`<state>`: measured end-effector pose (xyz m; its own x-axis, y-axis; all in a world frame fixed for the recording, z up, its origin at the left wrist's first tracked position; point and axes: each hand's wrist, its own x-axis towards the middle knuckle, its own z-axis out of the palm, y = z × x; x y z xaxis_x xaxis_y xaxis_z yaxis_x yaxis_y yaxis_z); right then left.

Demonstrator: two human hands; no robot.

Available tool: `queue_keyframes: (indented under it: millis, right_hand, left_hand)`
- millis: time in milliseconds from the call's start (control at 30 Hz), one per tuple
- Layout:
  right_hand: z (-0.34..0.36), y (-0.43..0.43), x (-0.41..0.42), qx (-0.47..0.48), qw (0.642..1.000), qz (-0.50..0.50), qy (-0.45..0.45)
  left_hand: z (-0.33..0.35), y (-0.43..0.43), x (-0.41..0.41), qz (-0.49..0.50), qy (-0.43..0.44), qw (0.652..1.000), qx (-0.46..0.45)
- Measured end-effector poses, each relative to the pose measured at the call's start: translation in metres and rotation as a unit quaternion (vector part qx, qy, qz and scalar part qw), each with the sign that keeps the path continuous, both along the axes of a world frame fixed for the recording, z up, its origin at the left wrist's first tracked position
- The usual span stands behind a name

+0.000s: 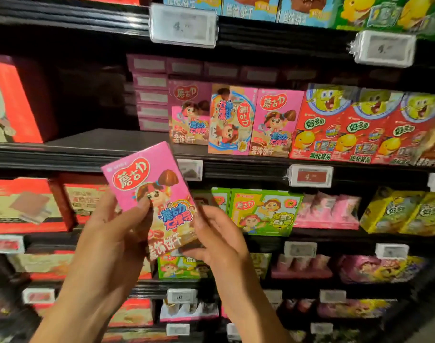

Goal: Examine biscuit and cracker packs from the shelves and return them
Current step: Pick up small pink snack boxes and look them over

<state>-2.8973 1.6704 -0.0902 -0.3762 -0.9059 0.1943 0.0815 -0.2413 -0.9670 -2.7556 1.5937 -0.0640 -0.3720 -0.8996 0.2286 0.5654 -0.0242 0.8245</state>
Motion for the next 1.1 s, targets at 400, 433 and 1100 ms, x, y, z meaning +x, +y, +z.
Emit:
queue_keyframes:
  millis: [400,433,1100]
  right_hand:
    - [-0.020,0.000,0.010,0.036,0.995,-0.096,-0.015]
    - [-0.021,-0.004,0.014,0.037,0.994,-0.104,-0.020]
    - [-0.032,-0.020,0.082,0.085,0.994,0.050,-0.043]
  left_hand:
    - [-0.026,-0.017,0.059,-0.032,-0.170,0.983,0.059]
    - [-0.028,-0.019,0.066,-0.042,-0.185,0.980,0.052]
    - [-0.041,-0.030,0.113,-0.108,-0.034,0.993,0.022]
